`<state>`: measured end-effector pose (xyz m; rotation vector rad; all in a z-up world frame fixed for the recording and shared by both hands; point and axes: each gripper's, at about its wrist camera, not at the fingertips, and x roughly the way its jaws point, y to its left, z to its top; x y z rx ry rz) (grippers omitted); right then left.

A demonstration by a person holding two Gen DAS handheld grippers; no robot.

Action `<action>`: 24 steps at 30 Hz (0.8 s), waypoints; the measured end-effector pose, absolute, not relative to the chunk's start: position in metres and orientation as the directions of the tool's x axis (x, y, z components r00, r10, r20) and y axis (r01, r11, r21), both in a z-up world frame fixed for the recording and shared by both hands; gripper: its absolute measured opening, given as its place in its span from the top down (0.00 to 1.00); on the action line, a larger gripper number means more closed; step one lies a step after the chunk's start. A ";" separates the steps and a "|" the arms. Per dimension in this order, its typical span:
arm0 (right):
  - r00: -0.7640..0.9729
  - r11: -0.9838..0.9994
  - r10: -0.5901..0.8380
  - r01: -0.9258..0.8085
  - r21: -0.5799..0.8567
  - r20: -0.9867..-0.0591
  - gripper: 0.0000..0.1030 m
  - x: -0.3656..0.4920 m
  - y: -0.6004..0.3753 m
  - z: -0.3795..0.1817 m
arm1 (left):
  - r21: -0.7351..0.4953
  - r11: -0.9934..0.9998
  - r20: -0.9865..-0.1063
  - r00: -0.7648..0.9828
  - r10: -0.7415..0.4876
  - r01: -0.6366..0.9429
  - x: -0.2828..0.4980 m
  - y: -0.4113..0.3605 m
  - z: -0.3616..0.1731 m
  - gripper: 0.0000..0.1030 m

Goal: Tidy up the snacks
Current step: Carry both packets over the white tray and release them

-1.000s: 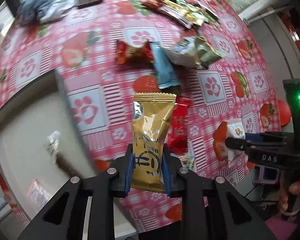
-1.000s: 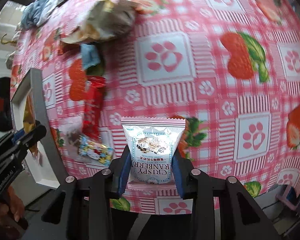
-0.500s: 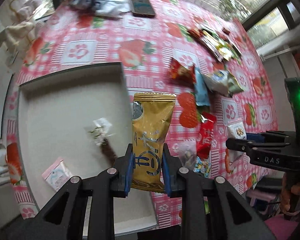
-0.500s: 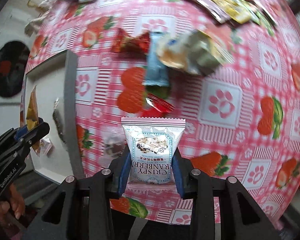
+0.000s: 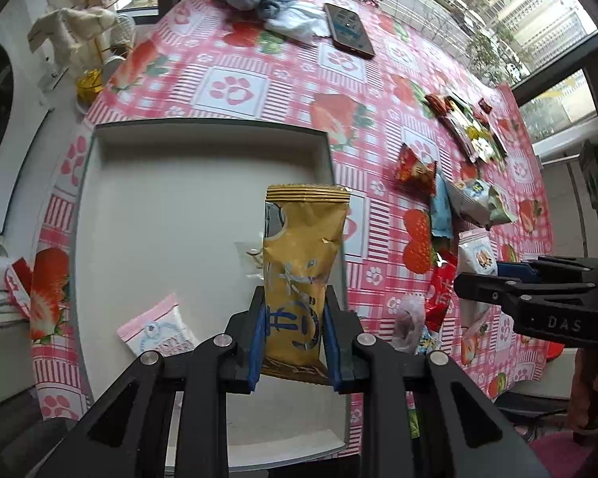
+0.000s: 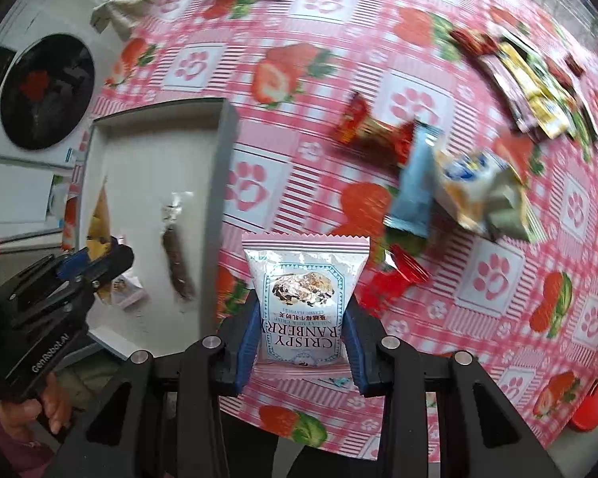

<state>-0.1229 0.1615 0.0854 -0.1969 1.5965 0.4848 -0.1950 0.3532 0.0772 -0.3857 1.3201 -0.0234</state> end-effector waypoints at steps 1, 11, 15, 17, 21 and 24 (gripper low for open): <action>-0.095 0.887 0.163 -0.422 0.188 -0.982 0.61 -0.123 0.166 0.086 | -0.288 0.935 -0.938 0.259 -0.231 -0.207 -0.196 0.357 0.077 0.73; -0.119 0.835 0.147 -0.516 0.188 -0.982 0.61 -0.121 0.214 0.087 | -0.272 0.929 -0.943 0.263 -0.205 -0.252 -0.202 0.380 0.071 0.73; -0.129 0.811 0.156 -0.550 0.201 -0.979 0.61 -0.121 0.235 0.090 | -0.267 0.926 -0.944 0.266 -0.195 -0.269 -0.206 0.388 0.069 0.73; -0.140 0.799 0.163 -0.563 0.214 -0.977 0.61 -0.122 0.247 0.089 | -0.261 0.925 -0.946 0.264 -0.189 -0.277 -0.208 0.390 0.068 0.73; -0.166 0.776 0.172 -0.585 0.237 -0.971 0.61 -0.125 0.268 0.084 | -0.254 0.923 -0.949 0.259 -0.180 -0.289 -0.211 0.396 0.065 0.73; -0.179 0.763 0.172 -0.598 0.246 -0.969 0.61 -0.125 0.283 0.081 | -0.252 0.920 -0.951 0.254 -0.177 -0.300 -0.212 0.400 0.062 0.73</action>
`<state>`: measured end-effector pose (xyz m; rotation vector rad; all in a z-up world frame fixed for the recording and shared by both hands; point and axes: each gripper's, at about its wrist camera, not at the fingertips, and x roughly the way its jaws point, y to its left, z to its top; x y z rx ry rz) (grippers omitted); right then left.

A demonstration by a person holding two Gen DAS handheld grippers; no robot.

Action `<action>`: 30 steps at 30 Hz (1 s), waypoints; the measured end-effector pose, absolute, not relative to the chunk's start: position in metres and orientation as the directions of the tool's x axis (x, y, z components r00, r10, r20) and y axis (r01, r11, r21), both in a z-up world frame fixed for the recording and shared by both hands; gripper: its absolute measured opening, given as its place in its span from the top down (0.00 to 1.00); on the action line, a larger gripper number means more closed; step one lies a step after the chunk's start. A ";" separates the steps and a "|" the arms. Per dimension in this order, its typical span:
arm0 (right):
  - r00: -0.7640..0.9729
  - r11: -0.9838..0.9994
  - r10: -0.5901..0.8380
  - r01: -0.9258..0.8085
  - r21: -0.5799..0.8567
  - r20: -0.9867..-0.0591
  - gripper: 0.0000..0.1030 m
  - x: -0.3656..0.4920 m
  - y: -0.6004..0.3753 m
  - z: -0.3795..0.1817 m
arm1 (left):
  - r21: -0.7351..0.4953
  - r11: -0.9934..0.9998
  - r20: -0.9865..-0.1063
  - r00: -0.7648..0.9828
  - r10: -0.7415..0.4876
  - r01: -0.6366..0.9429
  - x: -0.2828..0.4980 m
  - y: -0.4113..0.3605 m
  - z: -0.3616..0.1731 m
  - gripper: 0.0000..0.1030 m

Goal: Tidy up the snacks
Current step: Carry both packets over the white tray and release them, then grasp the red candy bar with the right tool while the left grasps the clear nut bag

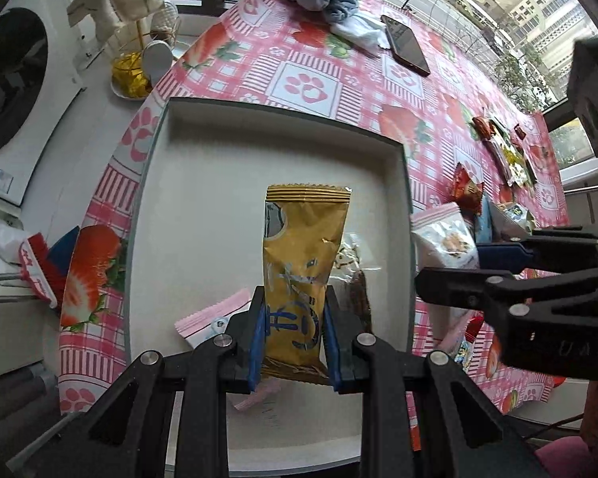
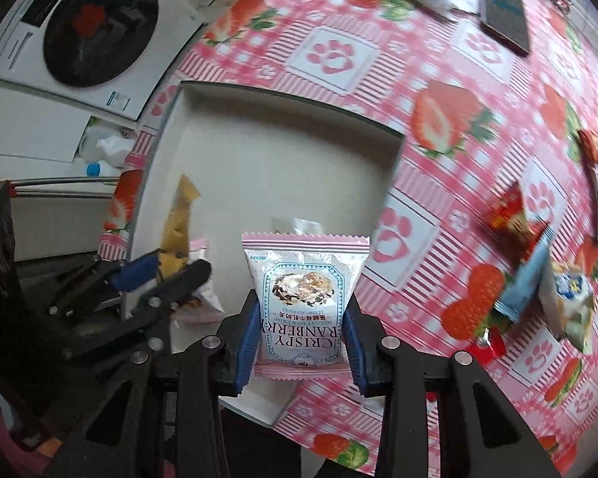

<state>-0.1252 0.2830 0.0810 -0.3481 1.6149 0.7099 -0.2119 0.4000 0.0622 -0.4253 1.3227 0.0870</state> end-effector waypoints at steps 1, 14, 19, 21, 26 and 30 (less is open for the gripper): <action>-0.183 0.760 0.171 -0.601 0.247 -0.968 0.61 -0.125 0.288 0.080 | -0.251 0.919 -0.952 0.251 -0.177 -0.304 -0.212 0.401 0.061 0.73; -0.225 0.759 0.156 -0.595 0.262 -0.962 0.46 -0.120 0.322 0.060 | -0.207 0.929 -0.969 0.196 -0.151 -0.307 -0.218 0.399 0.051 0.43; -0.211 0.808 0.153 -0.535 0.245 -0.966 0.03 -0.110 0.302 0.058 | -0.203 0.930 -0.968 0.207 -0.143 -0.307 -0.219 0.399 0.054 0.24; -0.234 0.836 0.139 -0.493 0.240 -0.962 0.03 -0.104 0.287 0.053 | -0.202 0.930 -0.970 0.192 -0.147 -0.308 -0.218 0.398 0.052 0.24; -0.236 0.902 0.161 -0.358 0.240 -0.958 0.01 -0.096 0.229 0.049 | -0.209 0.931 -0.970 0.182 -0.159 -0.300 -0.216 0.394 0.053 0.23; -0.239 0.966 0.160 -0.161 0.202 -0.958 0.01 -0.093 0.156 0.036 | -0.202 0.942 -0.973 0.160 -0.163 -0.268 -0.212 0.385 0.051 0.23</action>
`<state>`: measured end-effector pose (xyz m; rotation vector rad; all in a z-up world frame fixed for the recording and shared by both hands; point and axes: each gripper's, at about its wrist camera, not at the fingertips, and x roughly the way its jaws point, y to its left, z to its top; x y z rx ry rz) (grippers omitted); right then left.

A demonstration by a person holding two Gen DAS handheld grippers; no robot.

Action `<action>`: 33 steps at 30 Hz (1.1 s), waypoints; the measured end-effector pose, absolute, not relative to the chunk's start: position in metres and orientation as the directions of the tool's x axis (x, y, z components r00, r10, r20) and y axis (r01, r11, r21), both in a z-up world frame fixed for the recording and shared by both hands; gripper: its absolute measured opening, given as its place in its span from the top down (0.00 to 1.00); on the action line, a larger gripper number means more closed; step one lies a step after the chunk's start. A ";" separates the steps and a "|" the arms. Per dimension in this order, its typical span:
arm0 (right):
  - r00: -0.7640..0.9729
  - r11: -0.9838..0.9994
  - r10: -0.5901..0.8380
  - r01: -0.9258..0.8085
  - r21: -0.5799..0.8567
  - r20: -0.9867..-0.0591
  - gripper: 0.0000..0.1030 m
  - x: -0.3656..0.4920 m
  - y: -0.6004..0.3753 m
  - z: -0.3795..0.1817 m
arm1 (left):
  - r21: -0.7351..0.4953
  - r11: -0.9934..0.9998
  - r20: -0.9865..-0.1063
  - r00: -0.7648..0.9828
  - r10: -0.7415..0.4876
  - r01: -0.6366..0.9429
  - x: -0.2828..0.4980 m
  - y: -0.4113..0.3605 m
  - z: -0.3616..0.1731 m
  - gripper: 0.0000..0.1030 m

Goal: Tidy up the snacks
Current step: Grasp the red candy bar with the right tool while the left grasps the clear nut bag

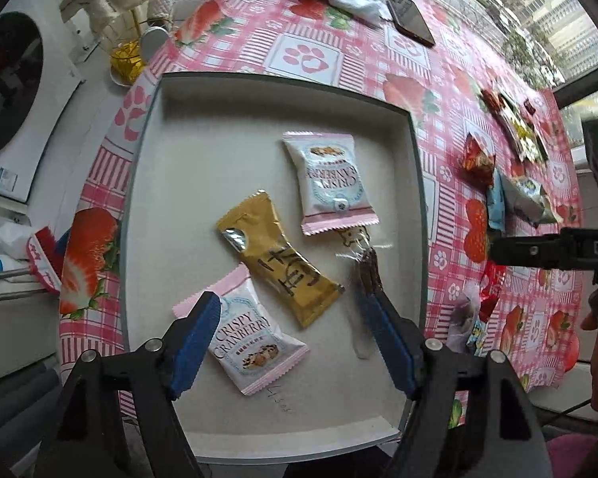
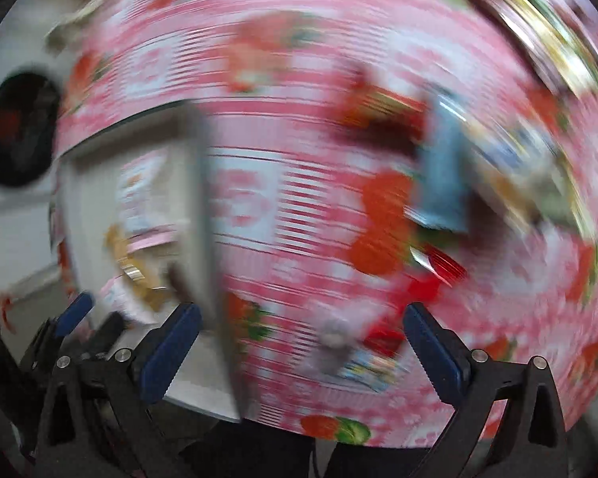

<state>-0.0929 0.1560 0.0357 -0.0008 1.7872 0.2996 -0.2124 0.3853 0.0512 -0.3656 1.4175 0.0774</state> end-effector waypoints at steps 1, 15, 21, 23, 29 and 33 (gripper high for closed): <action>-0.248 0.977 0.160 -0.099 0.189 -0.956 0.01 -0.095 0.138 0.030 | -0.199 0.945 -0.974 0.155 -0.163 -0.261 -0.212 0.383 0.051 0.23; -0.354 0.993 0.117 0.023 0.117 -0.928 0.01 -0.148 0.070 -0.020 | -0.181 0.977 -0.980 0.103 -0.169 -0.117 -0.196 0.344 0.053 0.23; -0.277 0.974 0.028 -0.208 0.089 -0.960 0.01 -0.165 0.115 -0.015 | -0.165 0.983 -0.984 0.080 -0.159 -0.076 -0.194 0.330 0.053 0.23; -0.223 0.980 0.038 -0.182 0.080 -0.974 0.01 -0.158 0.113 -0.006 | -0.160 0.985 -0.985 0.079 -0.154 -0.071 -0.194 0.328 0.055 0.23; -0.251 0.979 0.176 0.145 0.143 -0.952 0.01 -0.134 0.075 -0.016 | -0.147 0.987 -0.988 0.067 -0.142 -0.063 -0.195 0.322 0.057 0.23; -0.260 0.982 0.155 0.144 0.121 -0.953 0.01 -0.132 0.082 -0.026 | -0.139 0.989 -0.989 0.064 -0.136 -0.050 -0.195 0.316 0.060 0.23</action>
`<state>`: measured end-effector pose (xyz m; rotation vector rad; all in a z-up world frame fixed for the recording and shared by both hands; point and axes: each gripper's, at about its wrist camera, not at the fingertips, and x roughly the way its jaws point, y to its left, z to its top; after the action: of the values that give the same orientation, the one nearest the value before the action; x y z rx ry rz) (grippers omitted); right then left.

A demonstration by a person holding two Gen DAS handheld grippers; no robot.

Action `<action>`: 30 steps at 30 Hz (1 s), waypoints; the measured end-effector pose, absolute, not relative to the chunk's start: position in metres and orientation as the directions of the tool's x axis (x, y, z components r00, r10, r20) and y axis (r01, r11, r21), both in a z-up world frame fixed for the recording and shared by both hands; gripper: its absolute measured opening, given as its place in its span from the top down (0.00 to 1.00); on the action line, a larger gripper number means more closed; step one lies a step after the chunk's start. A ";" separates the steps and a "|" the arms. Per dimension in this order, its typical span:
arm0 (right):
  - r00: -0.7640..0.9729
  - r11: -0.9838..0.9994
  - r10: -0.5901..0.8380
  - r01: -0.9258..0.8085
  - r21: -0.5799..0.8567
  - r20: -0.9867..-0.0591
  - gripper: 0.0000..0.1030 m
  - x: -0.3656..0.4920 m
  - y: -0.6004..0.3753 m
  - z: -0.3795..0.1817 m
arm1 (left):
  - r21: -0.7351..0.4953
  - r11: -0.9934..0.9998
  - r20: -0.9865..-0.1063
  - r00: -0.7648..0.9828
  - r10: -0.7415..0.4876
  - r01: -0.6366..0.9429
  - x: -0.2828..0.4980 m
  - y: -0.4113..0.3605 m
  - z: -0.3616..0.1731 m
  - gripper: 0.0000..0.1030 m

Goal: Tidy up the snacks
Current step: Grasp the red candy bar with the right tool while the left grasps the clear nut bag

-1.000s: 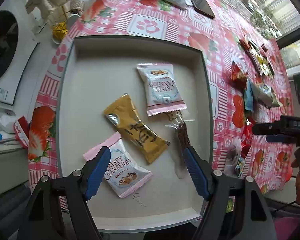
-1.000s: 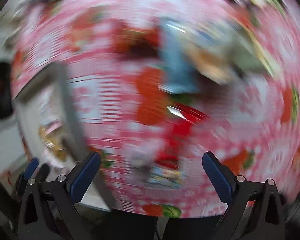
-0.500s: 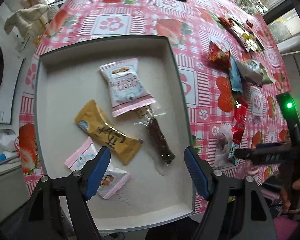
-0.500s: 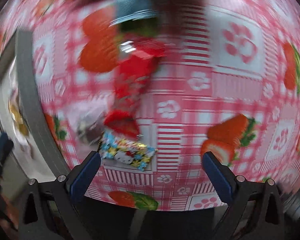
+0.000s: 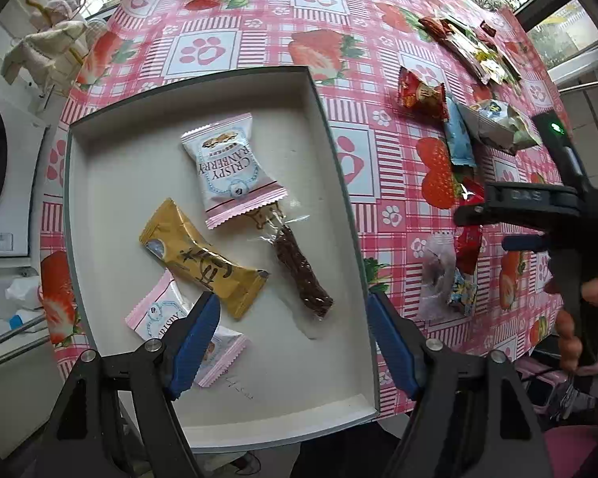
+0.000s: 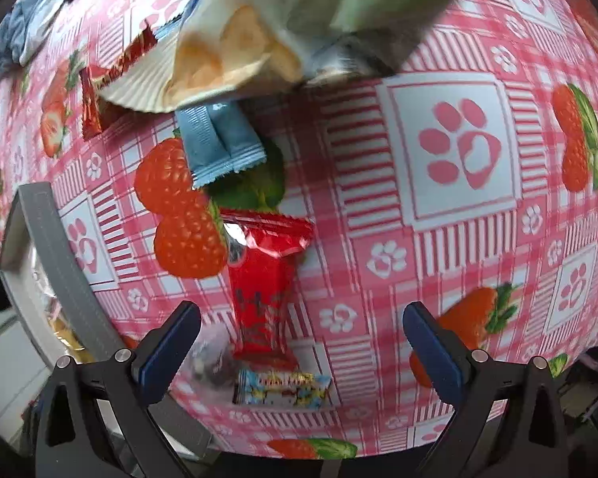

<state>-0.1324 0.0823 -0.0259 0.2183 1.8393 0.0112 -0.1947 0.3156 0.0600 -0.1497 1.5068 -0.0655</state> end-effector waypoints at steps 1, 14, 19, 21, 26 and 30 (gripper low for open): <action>-0.264 0.985 0.144 0.127 0.113 -0.954 0.01 -0.132 0.086 -0.029 | -0.137 0.990 -0.989 0.063 -0.134 -0.044 -0.195 0.314 0.061 0.23; -0.220 0.997 0.010 0.077 -0.007 -0.975 0.01 -0.142 0.087 -0.019 | -0.140 0.990 -0.989 0.043 -0.141 0.031 -0.185 0.278 0.061 0.22; -0.208 0.991 0.031 0.131 0.003 -0.978 0.01 -0.153 0.057 -0.017 | -0.161 0.982 -0.986 0.026 -0.164 0.103 -0.178 0.250 0.058 0.22; -0.211 0.992 0.058 0.119 0.033 -0.976 0.01 -0.157 0.056 -0.017 | -0.164 0.976 -0.986 0.016 -0.168 0.142 -0.175 0.237 0.054 0.22; -0.192 0.996 0.046 0.079 0.031 -0.980 0.01 -0.159 0.060 -0.010 | -0.155 0.965 -0.988 -0.019 -0.155 0.210 -0.168 0.203 0.036 0.22; -0.171 0.997 0.046 0.076 0.034 -0.984 0.01 -0.151 0.067 -0.010 | -0.162 0.964 -0.986 -0.063 -0.152 0.212 -0.166 0.187 0.019 0.22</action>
<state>-0.1512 0.0671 -0.0101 0.0907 1.7431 -0.0262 -0.1655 0.1872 0.0194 0.0467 1.6063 -0.2984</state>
